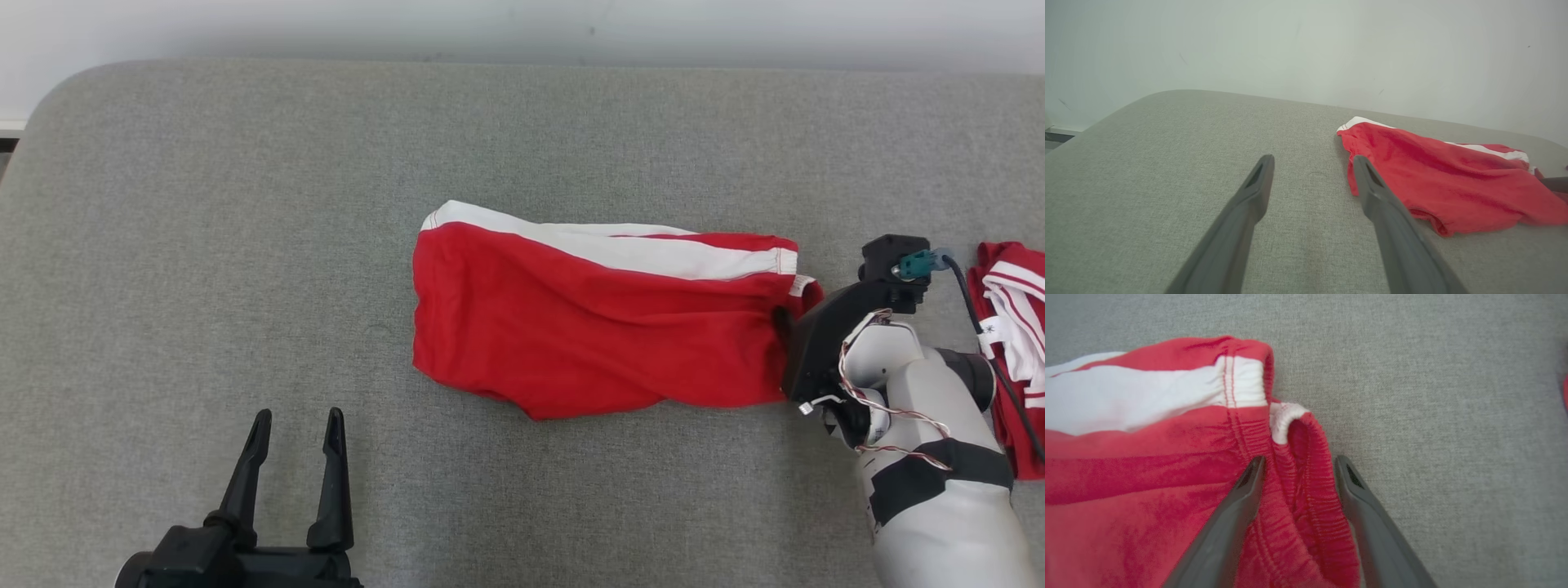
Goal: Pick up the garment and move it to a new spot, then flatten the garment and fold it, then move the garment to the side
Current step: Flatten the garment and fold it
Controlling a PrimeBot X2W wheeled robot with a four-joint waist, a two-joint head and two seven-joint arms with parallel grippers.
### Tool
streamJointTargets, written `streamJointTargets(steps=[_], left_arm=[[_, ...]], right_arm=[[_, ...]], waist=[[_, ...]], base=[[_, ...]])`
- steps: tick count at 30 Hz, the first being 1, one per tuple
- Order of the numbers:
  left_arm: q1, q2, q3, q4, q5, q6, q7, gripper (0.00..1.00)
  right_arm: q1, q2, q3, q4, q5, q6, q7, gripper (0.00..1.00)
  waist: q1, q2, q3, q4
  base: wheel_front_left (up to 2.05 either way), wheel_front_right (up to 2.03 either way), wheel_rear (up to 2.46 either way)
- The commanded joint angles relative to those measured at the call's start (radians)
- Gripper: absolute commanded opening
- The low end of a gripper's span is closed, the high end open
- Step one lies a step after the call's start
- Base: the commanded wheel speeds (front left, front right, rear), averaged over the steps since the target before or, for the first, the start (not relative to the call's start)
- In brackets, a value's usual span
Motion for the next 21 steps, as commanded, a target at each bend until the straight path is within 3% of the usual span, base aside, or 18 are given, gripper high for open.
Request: streamJointTargets(steps=[1, 2, 11, 21], left_arm=[[-0.006, -0.001, 0.003, 0.005, -0.004, -0.005, -0.002, 1.0], [-0.004, -0.001, 0.004, 0.006, -0.005, -0.006, -0.002, 1.0], [0.017, -0.001, 0.007, 0.012, -0.012, -0.009, -0.002, 1.0], [0.028, -0.001, 0.001, 0.016, -0.014, -0.014, -0.002, 1.0]], right_arm=[[0.036, 0.013, 0.017, 0.048, 0.007, -0.002, 0.012, 0.14], [0.038, 0.013, 0.025, 0.057, 0.008, -0.003, 0.012, 0.0], [0.019, 0.005, -0.021, 0.066, -0.026, -0.003, -0.051, 0.0], [-0.013, -0.002, -0.15, -0.017, -0.175, -0.003, -0.05, 0.0]], waist=[[0.0001, 0.0, -0.006, 0.002], [0.0001, 0.0, -0.01, 0.002], [0.0001, 0.0, -0.036, -0.005], [0.0001, 0.0, -0.056, -0.011]], base=[[0.0, 0.0, 0.0], [0.0, 0.0, 0.0], [0.0, 0.0, 0.0], [0.0, 0.0, 0.0]])
